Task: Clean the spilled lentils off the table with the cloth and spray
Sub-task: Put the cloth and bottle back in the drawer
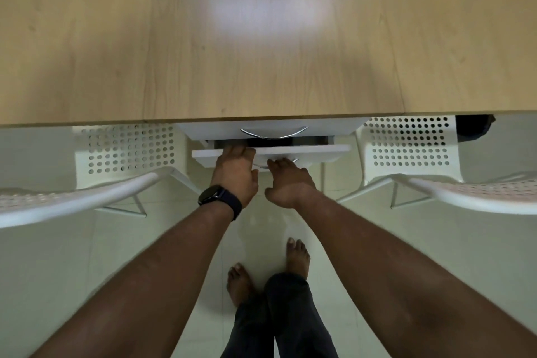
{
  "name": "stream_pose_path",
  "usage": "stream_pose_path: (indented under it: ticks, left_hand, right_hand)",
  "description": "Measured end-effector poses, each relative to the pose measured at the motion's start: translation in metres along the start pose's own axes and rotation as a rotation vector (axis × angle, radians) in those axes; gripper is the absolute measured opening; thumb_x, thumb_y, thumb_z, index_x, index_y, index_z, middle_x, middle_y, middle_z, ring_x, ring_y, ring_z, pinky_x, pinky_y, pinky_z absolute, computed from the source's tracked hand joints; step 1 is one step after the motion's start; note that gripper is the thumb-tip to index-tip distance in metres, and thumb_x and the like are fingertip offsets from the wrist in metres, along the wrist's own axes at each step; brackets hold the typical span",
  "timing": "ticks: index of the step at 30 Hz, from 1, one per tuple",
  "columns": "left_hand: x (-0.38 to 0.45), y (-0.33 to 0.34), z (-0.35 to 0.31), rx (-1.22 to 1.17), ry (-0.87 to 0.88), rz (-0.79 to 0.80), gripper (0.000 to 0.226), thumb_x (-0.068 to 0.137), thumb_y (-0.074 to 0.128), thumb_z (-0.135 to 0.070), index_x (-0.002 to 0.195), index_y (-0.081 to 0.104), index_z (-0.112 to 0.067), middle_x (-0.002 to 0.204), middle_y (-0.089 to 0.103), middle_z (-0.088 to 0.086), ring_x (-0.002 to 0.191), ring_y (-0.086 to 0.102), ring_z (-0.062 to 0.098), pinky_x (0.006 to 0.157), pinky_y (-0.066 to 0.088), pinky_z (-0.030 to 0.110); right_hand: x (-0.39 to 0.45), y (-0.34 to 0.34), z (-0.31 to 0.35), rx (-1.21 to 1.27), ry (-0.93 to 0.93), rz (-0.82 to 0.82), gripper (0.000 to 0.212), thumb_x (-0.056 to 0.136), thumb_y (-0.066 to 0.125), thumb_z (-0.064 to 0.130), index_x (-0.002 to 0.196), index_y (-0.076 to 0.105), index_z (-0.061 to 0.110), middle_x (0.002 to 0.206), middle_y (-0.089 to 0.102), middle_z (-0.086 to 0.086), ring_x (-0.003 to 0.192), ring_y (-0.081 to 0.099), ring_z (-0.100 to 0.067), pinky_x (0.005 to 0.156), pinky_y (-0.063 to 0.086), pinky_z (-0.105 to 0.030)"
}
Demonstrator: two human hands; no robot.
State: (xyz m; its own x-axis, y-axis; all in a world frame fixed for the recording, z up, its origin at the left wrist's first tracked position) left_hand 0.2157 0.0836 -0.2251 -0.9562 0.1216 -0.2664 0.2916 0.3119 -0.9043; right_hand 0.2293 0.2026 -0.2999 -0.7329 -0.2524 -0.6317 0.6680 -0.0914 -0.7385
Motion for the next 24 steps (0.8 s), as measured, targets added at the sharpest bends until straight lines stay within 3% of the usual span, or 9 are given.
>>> stream_pose_path:
  ticks: [5, 8, 11, 14, 18, 21, 24]
  left_hand:
    - [-0.007, 0.011, 0.008, -0.085, -0.061, 0.095, 0.037, 0.096, 0.068, -0.018, 0.133, 0.068, -0.019, 0.13, 0.059, 0.007, 0.118, 0.056, 0.029, 0.096, 0.051, 0.04]
    - [-0.015, 0.018, 0.014, -0.155, -0.096, 0.183, 0.029, 0.092, 0.075, -0.028, 0.121, 0.075, -0.026, 0.117, 0.07, 0.002, 0.104, 0.064, 0.025, 0.088, 0.054, 0.035]
    - [-0.029, 0.026, 0.017, -0.19, -0.105, 0.259, 0.037, 0.083, 0.085, -0.036, 0.118, 0.076, -0.03, 0.113, 0.073, -0.004, 0.1, 0.066, 0.02, 0.085, 0.055, 0.031]
    - [-0.044, 0.041, 0.022, -0.18, -0.102, 0.32, 0.048, 0.075, 0.091, -0.043, 0.119, 0.076, -0.031, 0.111, 0.073, -0.008, 0.097, 0.067, 0.015, 0.078, 0.048, 0.024]
    - [-0.059, 0.055, 0.027, -0.208, -0.137, 0.35, 0.053, 0.068, 0.095, -0.045, 0.116, 0.077, -0.03, 0.106, 0.074, -0.011, 0.091, 0.066, 0.012, 0.078, 0.052, 0.025]
    - [-0.066, 0.06, 0.031, -0.227, -0.171, 0.364, 0.047, 0.066, 0.096, -0.045, 0.106, 0.078, -0.028, 0.098, 0.073, -0.011, 0.088, 0.066, 0.012, 0.08, 0.056, 0.029]
    - [-0.071, 0.062, 0.036, -0.204, -0.199, 0.346, 0.037, 0.065, 0.096, -0.048, 0.087, 0.074, -0.027, 0.084, 0.068, -0.013, 0.082, 0.064, 0.012, 0.073, 0.055, 0.03]
  right_hand:
    - [-0.039, 0.016, 0.003, 0.066, -0.039, 0.002, 0.064, 0.092, 0.061, 0.042, 0.15, 0.048, 0.019, 0.146, 0.057, -0.006, 0.131, 0.055, -0.027, 0.104, 0.049, -0.042]
    - [-0.059, -0.008, 0.001, 0.062, -0.064, -0.188, 0.028, 0.089, 0.057, 0.036, 0.108, 0.074, 0.024, 0.098, 0.073, -0.002, 0.094, 0.068, -0.025, 0.076, 0.054, -0.031]
    - [-0.063, -0.029, -0.014, 0.205, 0.003, -0.285, 0.017, 0.086, 0.06, 0.029, 0.088, 0.074, 0.021, 0.074, 0.067, 0.002, 0.069, 0.065, -0.019, 0.064, 0.056, -0.03]
    - [-0.054, -0.028, -0.046, 0.365, 0.185, -0.314, 0.015, 0.082, 0.067, 0.02, 0.095, 0.07, 0.013, 0.081, 0.067, -0.004, 0.076, 0.064, -0.026, 0.063, 0.05, -0.029]
    - [-0.034, 0.011, -0.074, 0.458, 0.443, -0.155, 0.033, 0.088, 0.071, 0.027, 0.111, 0.063, 0.005, 0.102, 0.066, -0.011, 0.093, 0.066, -0.031, 0.066, 0.045, -0.029]
    - [-0.017, 0.035, -0.072, 0.515, 0.5, -0.038, 0.032, 0.094, 0.069, 0.027, 0.118, 0.068, 0.005, 0.119, 0.07, -0.014, 0.109, 0.068, -0.031, 0.073, 0.048, -0.028]
    - [-0.012, 0.041, -0.068, 0.503, 0.504, -0.038, 0.03, 0.098, 0.065, 0.019, 0.124, 0.066, 0.004, 0.127, 0.068, -0.015, 0.115, 0.066, -0.03, 0.081, 0.049, -0.029]
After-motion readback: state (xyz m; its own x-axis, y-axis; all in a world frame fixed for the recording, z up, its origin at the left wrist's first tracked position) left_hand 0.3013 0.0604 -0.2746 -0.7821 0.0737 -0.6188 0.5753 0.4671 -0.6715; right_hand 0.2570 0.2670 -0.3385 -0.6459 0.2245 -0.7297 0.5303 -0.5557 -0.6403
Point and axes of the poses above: each hand's wrist, its own x-axis towards the middle knuckle, its own y-axis out of the palm, z = x × y, the point moved 10 cm from there along x, towards the middle knuckle
